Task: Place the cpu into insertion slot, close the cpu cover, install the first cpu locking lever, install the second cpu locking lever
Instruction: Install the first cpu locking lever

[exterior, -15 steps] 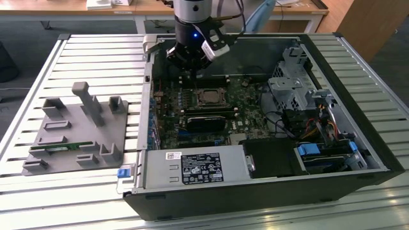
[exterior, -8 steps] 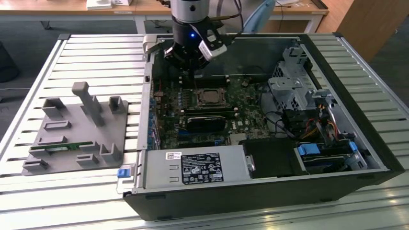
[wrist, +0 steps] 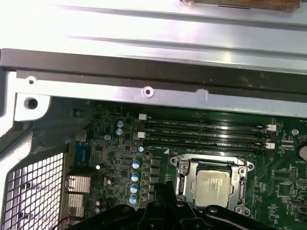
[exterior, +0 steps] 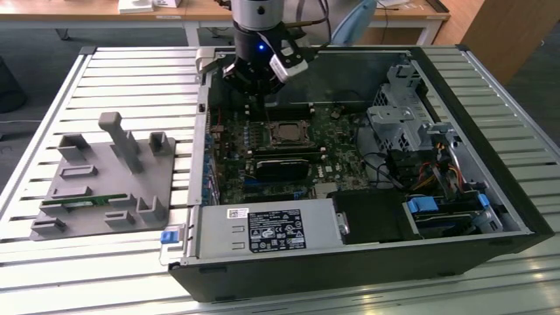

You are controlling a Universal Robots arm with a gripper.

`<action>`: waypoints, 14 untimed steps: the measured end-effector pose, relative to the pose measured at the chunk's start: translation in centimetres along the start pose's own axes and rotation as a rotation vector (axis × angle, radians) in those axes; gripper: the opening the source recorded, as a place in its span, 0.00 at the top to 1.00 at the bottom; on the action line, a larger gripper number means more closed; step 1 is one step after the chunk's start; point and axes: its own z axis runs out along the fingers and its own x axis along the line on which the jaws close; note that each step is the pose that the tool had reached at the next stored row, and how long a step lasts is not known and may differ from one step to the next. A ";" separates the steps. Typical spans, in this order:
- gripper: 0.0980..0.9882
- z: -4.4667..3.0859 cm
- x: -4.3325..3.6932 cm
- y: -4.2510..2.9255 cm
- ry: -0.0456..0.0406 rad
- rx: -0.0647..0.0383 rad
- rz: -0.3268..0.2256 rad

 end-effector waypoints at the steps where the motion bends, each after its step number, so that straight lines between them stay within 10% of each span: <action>1: 0.99 0.05 0.03 0.09 -0.0001 0.000 0.005; 14: 0.99 0.41 0.23 0.73 -0.0006 0.002 0.025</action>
